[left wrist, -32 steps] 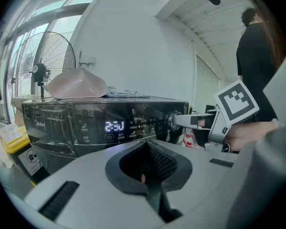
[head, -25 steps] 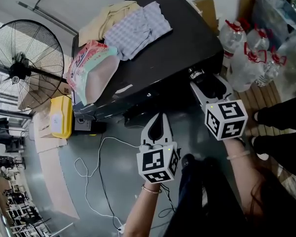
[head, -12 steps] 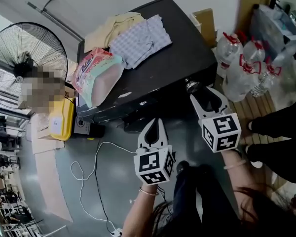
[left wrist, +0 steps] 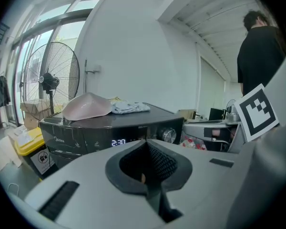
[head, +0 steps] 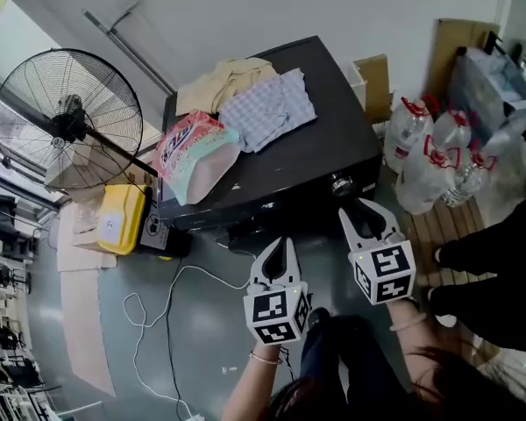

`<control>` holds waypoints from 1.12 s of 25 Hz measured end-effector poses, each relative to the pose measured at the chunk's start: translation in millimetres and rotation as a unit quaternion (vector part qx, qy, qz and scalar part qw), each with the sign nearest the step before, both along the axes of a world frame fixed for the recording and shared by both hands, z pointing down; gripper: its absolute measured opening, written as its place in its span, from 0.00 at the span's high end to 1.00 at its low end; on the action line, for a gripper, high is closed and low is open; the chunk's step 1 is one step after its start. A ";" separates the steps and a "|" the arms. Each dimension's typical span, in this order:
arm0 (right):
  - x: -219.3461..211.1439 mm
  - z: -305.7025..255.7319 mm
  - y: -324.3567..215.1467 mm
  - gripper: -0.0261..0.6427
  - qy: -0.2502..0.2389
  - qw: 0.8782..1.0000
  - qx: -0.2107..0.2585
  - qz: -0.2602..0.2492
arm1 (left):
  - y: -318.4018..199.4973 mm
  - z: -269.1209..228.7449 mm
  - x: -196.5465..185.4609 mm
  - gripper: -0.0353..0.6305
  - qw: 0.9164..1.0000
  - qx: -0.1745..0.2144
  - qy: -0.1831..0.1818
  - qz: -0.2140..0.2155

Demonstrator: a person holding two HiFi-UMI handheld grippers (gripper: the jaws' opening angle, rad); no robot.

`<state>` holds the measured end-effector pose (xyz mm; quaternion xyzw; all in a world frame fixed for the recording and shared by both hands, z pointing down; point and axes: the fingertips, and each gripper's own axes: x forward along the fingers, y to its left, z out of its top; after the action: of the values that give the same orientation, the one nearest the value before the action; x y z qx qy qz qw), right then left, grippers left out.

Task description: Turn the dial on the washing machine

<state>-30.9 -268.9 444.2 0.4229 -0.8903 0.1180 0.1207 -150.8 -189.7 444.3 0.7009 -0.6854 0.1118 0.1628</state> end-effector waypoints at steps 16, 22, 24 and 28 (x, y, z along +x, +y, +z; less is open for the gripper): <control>4.1 -27.6 48.0 0.87 0.009 0.999 -0.005 -0.042 | 36.9 -32.0 20.9 0.93 1.000 -0.015 -0.006 -0.009; 4.7 -47.9 59.7 0.89 0.017 0.999 0.013 -0.044 | 47.9 -48.5 19.4 0.92 1.000 -0.007 -0.008 -0.015; 5.3 -56.1 65.7 0.90 0.018 0.999 0.019 -0.043 | 54.2 -54.1 20.2 0.92 1.000 -0.004 -0.011 -0.012; 9.4 -70.9 82.7 0.91 0.021 0.999 0.031 -0.036 | 72.2 -65.6 23.5 0.92 1.000 0.000 -0.012 -0.003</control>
<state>-21.5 -186.2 373.3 0.3965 -0.9055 0.0770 0.1298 -127.4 -117.5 378.7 0.6971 -0.6897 0.1199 0.1550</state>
